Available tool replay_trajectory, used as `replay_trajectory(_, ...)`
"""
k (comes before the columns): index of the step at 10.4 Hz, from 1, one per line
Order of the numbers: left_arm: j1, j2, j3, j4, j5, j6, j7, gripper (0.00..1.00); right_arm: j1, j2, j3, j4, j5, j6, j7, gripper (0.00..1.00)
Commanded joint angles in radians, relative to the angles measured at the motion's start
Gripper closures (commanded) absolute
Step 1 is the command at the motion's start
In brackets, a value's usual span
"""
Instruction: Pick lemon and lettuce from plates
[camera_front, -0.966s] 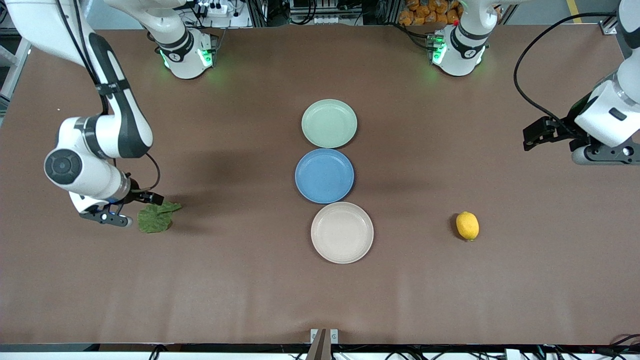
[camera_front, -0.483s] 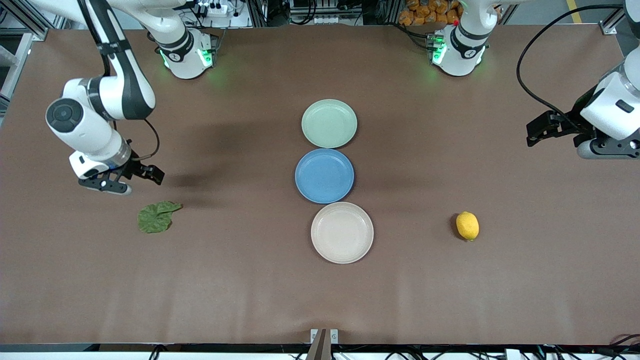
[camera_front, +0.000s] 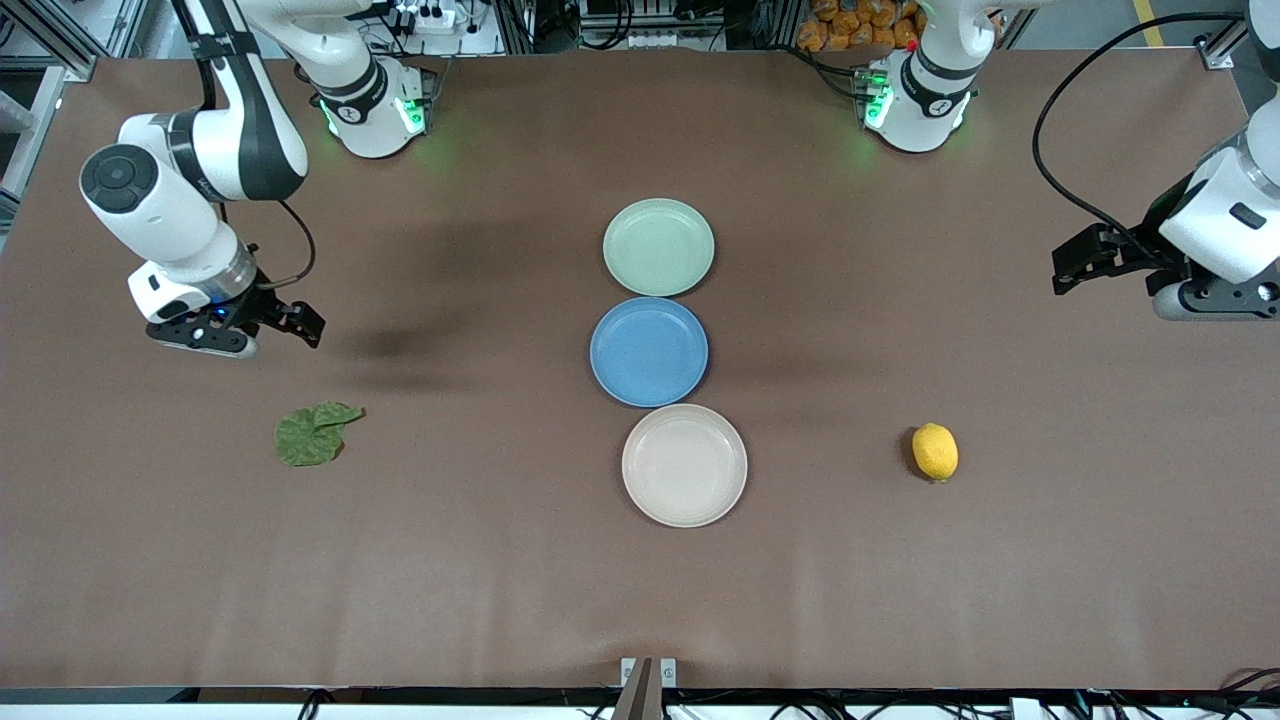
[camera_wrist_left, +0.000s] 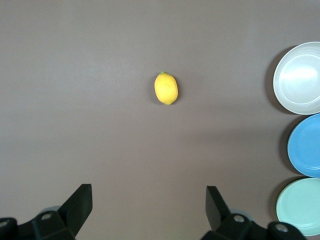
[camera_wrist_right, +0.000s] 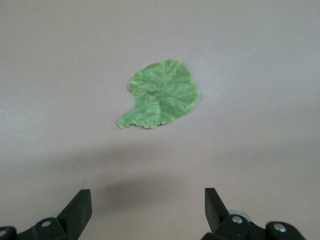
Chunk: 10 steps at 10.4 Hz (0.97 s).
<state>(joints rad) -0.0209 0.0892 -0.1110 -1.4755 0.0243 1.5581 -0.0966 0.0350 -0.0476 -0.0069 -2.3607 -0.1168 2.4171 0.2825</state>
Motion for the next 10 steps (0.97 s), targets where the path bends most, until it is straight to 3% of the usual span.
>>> replay_trajectory(1,0.009,0.015,0.001,0.004,-0.04,0.033,0.026,0.0,-0.004,-0.044,-0.002,0.023,-0.015,-0.053,-0.005,0.0)
replay_trajectory(6,0.01,0.015,0.001,0.001,-0.038,0.037,0.029,0.0,0.005,-0.066,0.005,0.25,0.002,-0.366,-0.006,0.0)
replay_trajectory(8,0.01,0.023,0.001,0.001,-0.033,0.054,0.031,0.0,0.011,-0.078,0.001,0.34,0.089,-0.477,-0.06,0.0)
replay_trajectory(10,0.009,0.024,0.002,0.0,-0.03,0.057,0.031,0.0,0.009,-0.078,-0.001,0.415,0.103,-0.567,-0.078,0.0)
